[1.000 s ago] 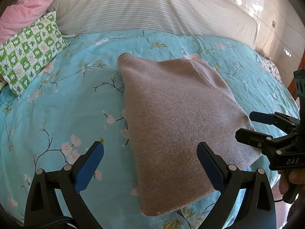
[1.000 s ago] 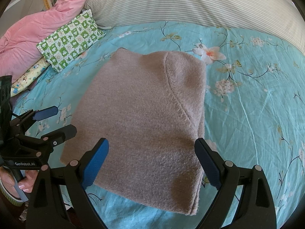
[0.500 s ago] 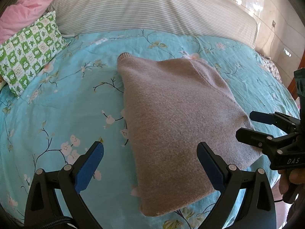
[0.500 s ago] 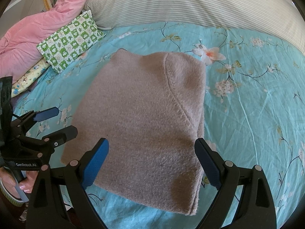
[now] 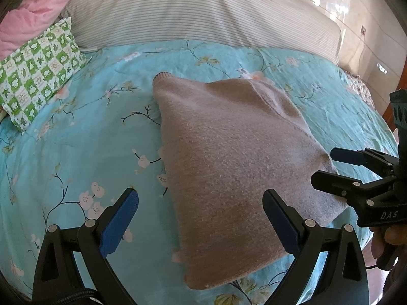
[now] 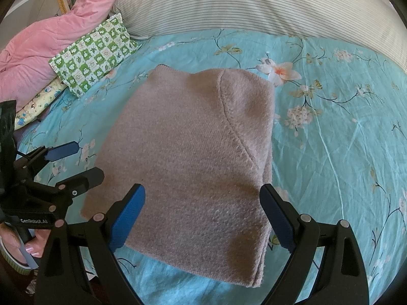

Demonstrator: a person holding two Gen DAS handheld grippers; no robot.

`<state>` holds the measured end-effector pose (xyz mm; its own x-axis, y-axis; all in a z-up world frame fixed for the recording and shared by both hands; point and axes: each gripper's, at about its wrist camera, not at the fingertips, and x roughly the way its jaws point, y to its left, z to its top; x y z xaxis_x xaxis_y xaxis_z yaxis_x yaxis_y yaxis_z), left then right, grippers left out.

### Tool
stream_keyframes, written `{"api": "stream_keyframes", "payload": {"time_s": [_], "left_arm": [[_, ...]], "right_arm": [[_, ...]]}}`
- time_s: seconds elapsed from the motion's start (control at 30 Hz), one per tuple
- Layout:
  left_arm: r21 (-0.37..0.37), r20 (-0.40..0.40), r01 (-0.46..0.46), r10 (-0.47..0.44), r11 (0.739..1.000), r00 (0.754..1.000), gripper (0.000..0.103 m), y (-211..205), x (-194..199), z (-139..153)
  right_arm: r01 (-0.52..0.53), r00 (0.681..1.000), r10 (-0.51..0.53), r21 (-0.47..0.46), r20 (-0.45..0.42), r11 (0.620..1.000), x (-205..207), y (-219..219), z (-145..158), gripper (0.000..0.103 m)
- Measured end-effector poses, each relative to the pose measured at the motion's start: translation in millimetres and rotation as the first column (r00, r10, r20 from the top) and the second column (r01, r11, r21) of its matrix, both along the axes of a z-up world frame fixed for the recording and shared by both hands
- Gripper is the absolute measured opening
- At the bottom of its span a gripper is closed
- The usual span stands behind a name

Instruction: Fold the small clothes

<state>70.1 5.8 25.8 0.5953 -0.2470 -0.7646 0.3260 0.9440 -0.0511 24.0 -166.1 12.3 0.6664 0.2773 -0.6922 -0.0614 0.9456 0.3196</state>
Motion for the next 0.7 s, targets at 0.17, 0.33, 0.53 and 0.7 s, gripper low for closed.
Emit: {"api": "stream_keyframes", "payload": {"time_s": [0.17,0.33,0.53,0.7], "left_arm": [[0.001,0.003,0.000,0.000,1.000,1.000,0.098,-3.1,-1.8,-0.3],[0.000,0.005,0.001,-0.001,1.000,1.000,0.098,-4.5,-2.8,0.0],[-0.007,0.035,0.000,0.000,1.000,0.999,0.097,-4.9,-5.1,3.9],[-0.018,0.050,-0.004,0.005,1.000,0.999,0.097,-2.9,-3.3,7.4]], "right_arm": [[0.003,1.000,-0.003,0.003,0.002,1.000,-0.1,0.9,2.6,0.091],[0.005,1.000,-0.005,0.004,0.003,1.000,-0.4,0.8,2.2,0.091],[0.009,1.000,-0.009,0.005,0.006,1.000,0.0,-0.7,2.3,0.091],[0.018,1.000,-0.018,0.005,0.009,1.000,0.7,-3.5,3.3,0.091]]}}
